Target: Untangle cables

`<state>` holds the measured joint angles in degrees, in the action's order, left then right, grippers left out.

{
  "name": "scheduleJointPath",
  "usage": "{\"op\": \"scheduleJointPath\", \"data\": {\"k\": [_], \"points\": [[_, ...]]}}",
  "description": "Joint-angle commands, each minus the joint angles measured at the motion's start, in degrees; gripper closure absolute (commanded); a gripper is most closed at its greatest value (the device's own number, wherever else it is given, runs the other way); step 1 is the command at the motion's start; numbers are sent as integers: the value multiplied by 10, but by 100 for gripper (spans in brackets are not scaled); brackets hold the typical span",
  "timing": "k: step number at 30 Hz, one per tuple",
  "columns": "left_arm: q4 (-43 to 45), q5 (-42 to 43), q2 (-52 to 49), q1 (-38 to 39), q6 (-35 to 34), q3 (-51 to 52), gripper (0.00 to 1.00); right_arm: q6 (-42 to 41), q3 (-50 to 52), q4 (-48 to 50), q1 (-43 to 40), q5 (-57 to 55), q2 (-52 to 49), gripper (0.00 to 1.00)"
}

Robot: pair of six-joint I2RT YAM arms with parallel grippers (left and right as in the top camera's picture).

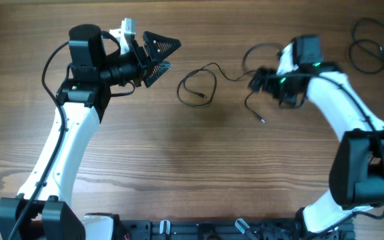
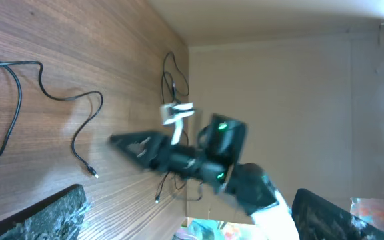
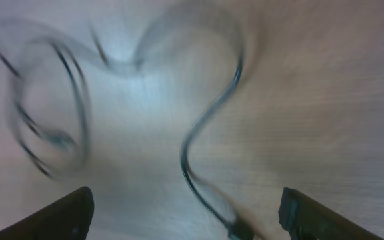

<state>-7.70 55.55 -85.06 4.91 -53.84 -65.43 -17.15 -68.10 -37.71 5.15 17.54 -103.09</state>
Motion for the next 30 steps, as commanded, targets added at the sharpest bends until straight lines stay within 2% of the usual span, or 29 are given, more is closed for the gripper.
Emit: {"op": "scheduleJointPath", "data": {"k": [1, 3, 4, 6, 8, 10, 13, 16, 21, 23, 24, 26, 27, 30], "points": [[1, 3, 5, -1, 12, -3, 0, 109, 67, 20, 56, -39, -9, 10], [1, 3, 5, -1, 12, -3, 0, 111, 101, 44, 75, -84, -9, 13], [1, 3, 5, -1, 11, -3, 0, 111, 122, 63, 85, -108, -8, 20], [1, 3, 5, -1, 11, -3, 0, 102, 141, 76, 92, -113, -9, 42], [1, 3, 5, -1, 11, -3, 0, 28, 142, 85, 92, -102, -8, 73], [1, 3, 5, -1, 11, -3, 0, -12, 142, 106, 92, -58, -8, 95], [2, 3, 5, -1, 11, -3, 0, -40, 142, 151, 92, 78, -8, 96], [7, -2, 5, -1, 0, -3, 0, -42, 142, 251, 98, 204, -8, 96], [26, -10, 5, -1, -12, -3, 0, -103, 142, 368, 136, 189, -8, 95], [23, -5, 5, -1, -2, -3, 0, -89, 142, 433, 165, 161, -8, 96], [23, -6, 5, -3, 47, -3, 0, -48, 142, 442, 179, 131, -8, 96], [23, -6, 6, -16, 87, -3, 0, -48, 141, 409, 184, 71, -7, 96], [16, -6, 6, -35, 87, -3, 0, -70, 141, 367, 174, 55, -1, 96], [-8, -6, 6, -88, 87, -3, 0, -51, 140, 246, 130, 21, 48, 96]]}}
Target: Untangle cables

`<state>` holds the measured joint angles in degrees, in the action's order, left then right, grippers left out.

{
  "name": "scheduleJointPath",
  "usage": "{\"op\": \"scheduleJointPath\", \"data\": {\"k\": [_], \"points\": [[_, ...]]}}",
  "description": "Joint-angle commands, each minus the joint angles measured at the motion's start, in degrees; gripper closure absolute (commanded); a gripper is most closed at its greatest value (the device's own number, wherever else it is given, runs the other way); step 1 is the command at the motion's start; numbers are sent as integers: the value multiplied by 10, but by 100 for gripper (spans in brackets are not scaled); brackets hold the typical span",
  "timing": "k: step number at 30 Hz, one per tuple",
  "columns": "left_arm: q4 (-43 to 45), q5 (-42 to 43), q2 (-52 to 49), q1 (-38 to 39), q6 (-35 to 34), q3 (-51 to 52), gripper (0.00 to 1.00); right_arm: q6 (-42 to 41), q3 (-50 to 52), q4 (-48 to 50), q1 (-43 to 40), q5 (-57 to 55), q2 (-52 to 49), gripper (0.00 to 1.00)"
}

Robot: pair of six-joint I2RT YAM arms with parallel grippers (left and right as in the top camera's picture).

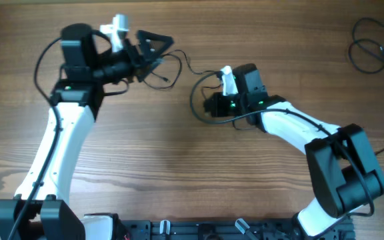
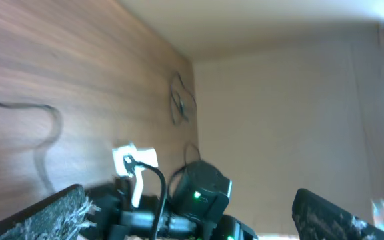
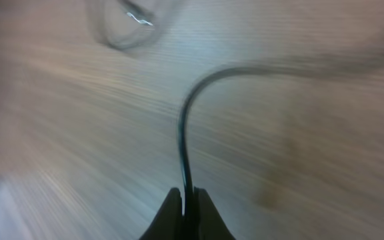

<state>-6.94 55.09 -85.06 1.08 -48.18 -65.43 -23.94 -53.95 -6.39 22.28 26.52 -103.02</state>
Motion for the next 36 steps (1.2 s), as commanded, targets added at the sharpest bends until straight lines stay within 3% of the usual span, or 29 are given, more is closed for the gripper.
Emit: {"op": "scheduleJointPath", "data": {"k": [1, 3, 8, 10, 14, 17, 21, 27, 29, 30, 31, 32, 34, 36], "points": [[-32, -2, 6, -72, 30, -3, 0, 33, -2, -128, -64, -119, 82, 96], [-71, -14, 6, -101, 30, -3, 0, 52, -2, -228, -111, -222, 167, 96], [-140, -68, 6, -109, 37, -3, 0, 130, -2, -346, -228, -312, 388, 96], [-142, -94, 10, -94, 63, -3, 0, 197, -2, -359, -272, -311, 482, 96], [-191, -290, 41, -43, 62, -3, 0, 244, -1, -347, -283, -174, 569, 96], [-228, -441, 62, -1, 62, -3, 0, 220, 1, -352, -283, -153, 516, 96], [-261, -458, 63, 10, 62, -3, 0, 134, 1, -347, -279, -156, 364, 95], [-287, -458, 63, 10, 62, -3, 0, 133, -10, -270, -230, -162, 183, 89], [-295, -458, 63, 10, 62, -3, 0, 133, -11, -221, -224, -177, 165, 83], [-301, -458, 63, 10, 62, -3, 0, 151, -11, -188, -224, -183, 164, 61], [-303, -458, 63, 10, 62, -3, 0, 178, -11, -167, -224, -183, 164, 46], [-303, -458, 63, 10, 62, -3, 0, 200, -11, -150, -224, -183, 164, 18], [-302, -458, 63, 10, 62, -3, 0, 230, -11, -133, -224, -183, 164, 1], [-303, -458, 63, 10, 62, -3, 0, 258, -11, -121, -224, -174, 162, 0]]}}
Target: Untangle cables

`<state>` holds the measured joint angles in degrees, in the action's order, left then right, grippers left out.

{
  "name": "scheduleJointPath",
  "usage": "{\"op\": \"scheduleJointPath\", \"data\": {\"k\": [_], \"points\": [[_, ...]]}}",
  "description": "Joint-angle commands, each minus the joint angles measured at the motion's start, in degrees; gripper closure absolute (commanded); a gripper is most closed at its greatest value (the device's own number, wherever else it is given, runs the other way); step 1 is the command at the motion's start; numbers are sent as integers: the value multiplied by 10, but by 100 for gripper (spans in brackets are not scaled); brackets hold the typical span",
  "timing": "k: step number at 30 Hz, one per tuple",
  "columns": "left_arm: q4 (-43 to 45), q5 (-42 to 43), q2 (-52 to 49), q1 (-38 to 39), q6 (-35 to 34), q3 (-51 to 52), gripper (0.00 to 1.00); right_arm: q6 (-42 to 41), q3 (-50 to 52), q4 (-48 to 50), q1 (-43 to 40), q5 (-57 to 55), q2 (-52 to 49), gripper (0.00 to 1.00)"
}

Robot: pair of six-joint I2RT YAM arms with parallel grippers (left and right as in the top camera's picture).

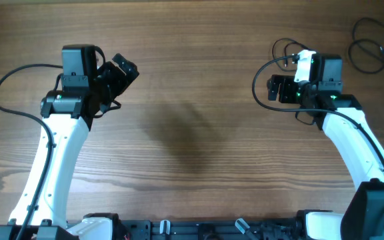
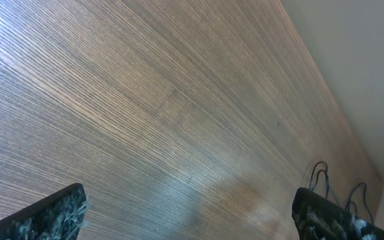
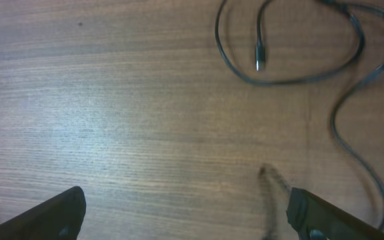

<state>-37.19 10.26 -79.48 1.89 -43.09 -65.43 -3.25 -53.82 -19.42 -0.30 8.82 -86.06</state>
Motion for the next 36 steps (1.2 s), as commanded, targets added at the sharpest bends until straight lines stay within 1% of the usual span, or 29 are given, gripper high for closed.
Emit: {"op": "scheduleJointPath", "data": {"k": [1, 2, 4, 5, 7, 9, 12, 15, 18, 21, 24, 25, 26, 27, 29, 30, 33, 36], "points": [[0, -10, 7, 2, 11, -3, 0, 75, -12, 16, 3, 19, -12, 0], [0, -10, 7, 2, 11, -3, 0, 75, -12, 19, 5, 14, -14, 0], [0, -10, 7, 2, 11, -3, 1, 37, -12, 21, 5, 16, -17, 0], [0, -10, 7, 2, 11, -3, 0, 30, -12, 29, 4, 10, -19, 0], [0, -10, 7, 2, 11, -3, 0, 31, -19, 55, 4, -31, -33, 1], [0, -10, 7, 2, 11, -3, 0, 30, -56, 39, 4, -30, -59, 0], [0, -10, 7, 2, 11, -3, 0, 31, -141, 7, 4, -49, -136, 0], [0, -10, 7, 2, 11, -3, 0, 31, -226, 16, -1, -60, -244, 0], [0, -10, 7, 2, 11, -3, 0, 45, -255, 61, -7, -59, -318, 0], [0, -10, 7, 2, 11, -3, 0, 62, -255, 101, -8, -68, -362, 0], [0, -10, 7, 2, 11, -3, 0, 61, -255, 124, -17, -70, -400, 0], [0, -10, 7, 2, 11, -3, 0, 61, -255, 128, -21, -66, -412, 4], [0, -10, 7, 2, 11, -3, 0, 63, -255, 128, -24, -50, -420, 10], [0, -10, 7, 2, 11, -3, 0, 70, -254, 124, -26, -31, -424, 25], [0, -10, 7, 2, 11, -3, 0, 78, -254, 116, -27, 8, -425, 81], [0, -10, 7, 2, 11, -3, 0, 71, -255, 111, -27, 24, -424, 96], [0, -10, 7, 2, 11, -3, 0, 51, -255, 68, -27, 70, -409, 96], [0, -10, 7, 2, 11, -3, 0, 51, -255, -24, -27, 120, -349, 96]]}}
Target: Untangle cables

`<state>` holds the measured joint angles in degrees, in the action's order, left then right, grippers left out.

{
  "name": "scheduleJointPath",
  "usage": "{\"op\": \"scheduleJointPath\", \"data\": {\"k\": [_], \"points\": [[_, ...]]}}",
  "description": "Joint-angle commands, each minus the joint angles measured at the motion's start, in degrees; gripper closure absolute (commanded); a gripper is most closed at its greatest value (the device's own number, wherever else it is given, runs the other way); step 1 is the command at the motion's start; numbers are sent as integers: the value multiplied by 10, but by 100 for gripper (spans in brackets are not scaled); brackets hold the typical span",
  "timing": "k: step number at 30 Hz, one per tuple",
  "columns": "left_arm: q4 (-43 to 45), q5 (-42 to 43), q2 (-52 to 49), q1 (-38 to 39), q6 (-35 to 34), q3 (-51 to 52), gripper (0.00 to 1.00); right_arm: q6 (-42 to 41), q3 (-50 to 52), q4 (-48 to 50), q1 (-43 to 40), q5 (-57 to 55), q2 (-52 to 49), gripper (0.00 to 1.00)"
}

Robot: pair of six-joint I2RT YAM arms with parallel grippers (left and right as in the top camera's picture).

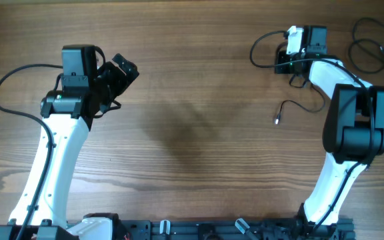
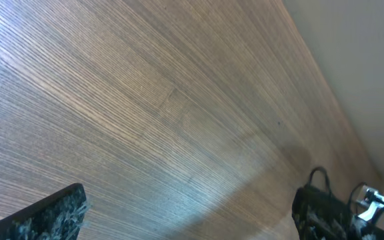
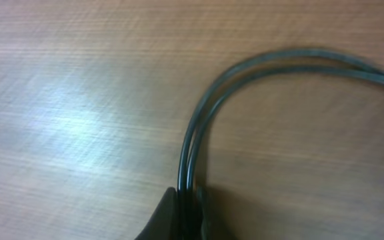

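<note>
A thin black cable (image 1: pixel 255 45) lies at the far right of the wooden table, looping left of my right gripper (image 1: pixel 283 61), with its plug end (image 1: pixel 277 121) trailing nearer. In the right wrist view my right gripper (image 3: pixel 189 208) is shut on two strands of this cable (image 3: pixel 259 63), which curve away to the right. My left gripper (image 1: pixel 123 71) hovers at the far left, well away from the cable. The left wrist view shows the left gripper (image 2: pixel 185 217) open over bare wood.
More black cables (image 1: pixel 372 48) lie in loops at the table's far right corner, beyond the right arm. The tabletop (image 1: pixel 192 133) between the two arms is plain wood.
My right gripper was open over the cable loop; now it is farther back on the table and shut on a doubled strand of the cable. The left arm has not moved.
Both grippers were open near the table's middle, the cable between them. Then the right gripper was shut on the cable at the centre, the left close by. Later both were apart and open, the cable lying at the right, where the right gripper now grips it.
</note>
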<state>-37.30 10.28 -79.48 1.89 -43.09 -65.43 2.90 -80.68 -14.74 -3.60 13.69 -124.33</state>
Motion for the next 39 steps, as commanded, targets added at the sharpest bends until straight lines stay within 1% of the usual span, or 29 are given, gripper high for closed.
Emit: {"op": "scheduleJointPath", "data": {"k": [1, 3, 5, 7, 9, 10, 11, 12, 13, 14, 16, 17, 19, 20, 21, 22, 23, 24, 25, 26, 27, 30, 32, 34, 35, 37, 39], "points": [[2, -10, 7, 2, 11, -3, 0, -2, 14, -99, 6, 84, 55, 96], [2, -10, 7, 2, 11, -3, 0, 10, 14, -178, 8, 97, 121, 96], [2, -10, 7, 2, 11, -3, 0, 9, 14, -232, 8, 98, 176, 96], [2, -10, 7, 2, 11, -3, 0, -15, 14, -294, 8, 98, 235, 96], [2, -10, 7, 2, 11, -3, 0, -15, 14, -338, 8, 110, 263, 96], [2, -10, 7, 2, 11, -3, 0, -5, 14, -359, 9, 142, 275, 96], [2, -10, 7, 2, 11, -3, 0, 35, 14, -365, 10, 194, 279, 96], [2, -10, 7, 2, 11, -3, 0, 92, 14, -364, 12, 293, 283, 96], [2, -10, 7, 2, 11, -3, 0, 127, 14, -353, 12, 424, 286, 96], [2, -10, 7, 2, 11, -3, 0, 160, 14, -342, 12, 520, 289, 96], [2, -10, 7, 2, 11, -3, 0, 216, 14, -313, 12, 649, 295, 96], [2, -10, 7, 2, 11, -3, 0, 230, 14, -296, 12, 674, 301, 96], [2, -10, 7, 2, 11, -3, 0, 245, 14, -278, 12, 685, 314, 96], [2, -10, 7, 2, 11, -3, 0, 284, 14, -282, 12, 710, 320, 96], [2, -10, 7, 2, 11, -3, 0, 304, 14, -282, 12, 737, 323, 96], [2, -10, 7, 2, 11, -3, 0, 307, 14, -283, 12, 749, 323, 96], [2, -10, 7, 2, 11, -3, 0, 307, 15, -289, 12, 727, 323, 96], [2, -10, 7, 2, 11, -3, 0, 303, 17, -310, 12, 639, 323, 96], [2, -10, 7, 2, 11, -3, 0, 296, 19, -326, 12, 577, 322, 96], [2, -10, 7, 2, 11, -3, 0, 282, 24, -364, 12, 484, 322, 96], [2, -10, 7, 2, 11, -3, 0, 282, 24, -397, 12, 434, 322, 96], [2, -10, 7, 2, 11, -3, 0, 288, 24, -458, 12, 381, 322, 96], [2, -10, 7, 2, 11, -3, 0, 267, 24, -475, 12, 307, 321, 95], [2, -10, 7, 2, 11, -3, 0, 201, 24, -483, 12, 231, 319, 96], [2, -10, 7, 2, 11, -3, 0, 172, 24, -486, 12, 212, 319, 96], [2, -10, 7, 2, 11, -3, 0, 118, 24, -476, 12, 210, 319, 93], [2, -10, 7, 2, 11, -3, 0, 77, 24, -436, 18, 211, 320, 95]]}}
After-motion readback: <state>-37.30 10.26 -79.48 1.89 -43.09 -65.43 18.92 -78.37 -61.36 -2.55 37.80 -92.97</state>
